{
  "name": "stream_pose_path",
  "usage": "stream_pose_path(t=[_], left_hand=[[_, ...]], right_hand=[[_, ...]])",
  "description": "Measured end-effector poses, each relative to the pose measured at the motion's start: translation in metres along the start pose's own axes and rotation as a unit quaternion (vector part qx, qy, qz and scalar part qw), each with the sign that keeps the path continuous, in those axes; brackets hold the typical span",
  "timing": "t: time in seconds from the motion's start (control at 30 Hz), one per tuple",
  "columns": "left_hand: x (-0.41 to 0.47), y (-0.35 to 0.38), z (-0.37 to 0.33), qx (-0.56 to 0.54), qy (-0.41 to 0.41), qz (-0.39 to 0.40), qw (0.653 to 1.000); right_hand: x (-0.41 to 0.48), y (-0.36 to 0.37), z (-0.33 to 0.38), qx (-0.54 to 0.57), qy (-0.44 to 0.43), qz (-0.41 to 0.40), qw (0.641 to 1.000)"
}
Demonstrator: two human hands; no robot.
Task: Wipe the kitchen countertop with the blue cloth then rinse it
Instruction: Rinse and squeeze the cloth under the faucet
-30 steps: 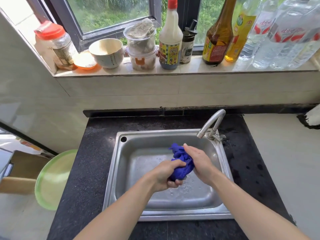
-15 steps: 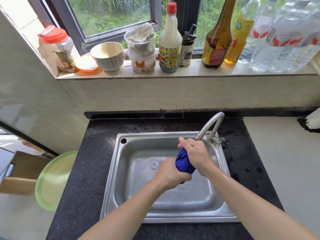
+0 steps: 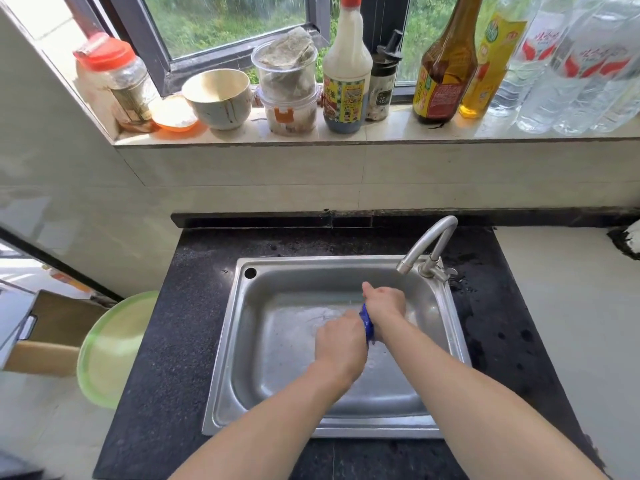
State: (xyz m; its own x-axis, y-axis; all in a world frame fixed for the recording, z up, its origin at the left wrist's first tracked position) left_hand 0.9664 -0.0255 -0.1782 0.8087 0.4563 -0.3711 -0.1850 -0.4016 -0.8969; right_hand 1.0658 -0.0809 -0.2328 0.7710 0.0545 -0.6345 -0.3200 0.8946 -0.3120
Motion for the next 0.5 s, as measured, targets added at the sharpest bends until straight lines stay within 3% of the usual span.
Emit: stream_pose_path(t=[0.1, 0.17, 0.2, 0.23, 0.27, 0.33, 0.37, 0.43, 0.5], left_hand=[[0.002, 0.013, 0.001, 0.066, 0.04, -0.016, 0.997], [0.005, 0.018, 0.011, -0.027, 0.003, 0.036, 0.999], [0.008, 0.021, 0.018, -0.146, -0.03, 0.074, 0.986], [0.011, 0.024, 0.024, -0.288, -0.074, 0.126, 0.946], [0.01, 0.027, 0.025, -0.415, -0.114, 0.196, 0.881], [0.0, 0.027, 0.017, -0.545, -0.15, 0.336, 0.754], [-0.006, 0.026, 0.011, -0.57, -0.148, 0.389, 0.708], [-0.015, 0.026, 0.0, -0.608, -0.131, 0.453, 0.639], [-0.02, 0.027, -0.003, -0.627, -0.121, 0.469, 0.61]], right_hand=[[0.008, 0.006, -0.023, 0.029, 0.087, 0.004, 0.996], [-0.001, 0.007, -0.019, 0.093, 0.095, 0.093, 0.987], [-0.007, 0.006, -0.015, 0.136, 0.089, 0.154, 0.975], [-0.013, 0.002, -0.01, 0.177, 0.072, 0.211, 0.959], [-0.018, -0.003, -0.006, 0.202, 0.053, 0.256, 0.944], [-0.026, -0.009, -0.004, 0.223, 0.023, 0.319, 0.921], [-0.031, -0.008, -0.002, 0.24, 0.019, 0.344, 0.908], [-0.038, -0.003, 0.006, 0.291, 0.023, 0.381, 0.877], [-0.044, -0.002, 0.022, 0.304, 0.002, 0.393, 0.868]])
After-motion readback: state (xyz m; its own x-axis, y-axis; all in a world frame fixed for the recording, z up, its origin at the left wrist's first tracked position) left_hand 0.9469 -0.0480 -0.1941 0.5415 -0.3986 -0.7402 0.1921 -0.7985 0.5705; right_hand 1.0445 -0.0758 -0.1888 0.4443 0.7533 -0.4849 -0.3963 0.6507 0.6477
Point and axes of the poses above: each hand's wrist, its own x-axis towards the middle knuckle, its own y-axis out of the palm, z = x × y, the point moved 6 cm from there along x, towards the middle knuckle, and after that the axes turned 1 degree about z, right-handed, at the moved point
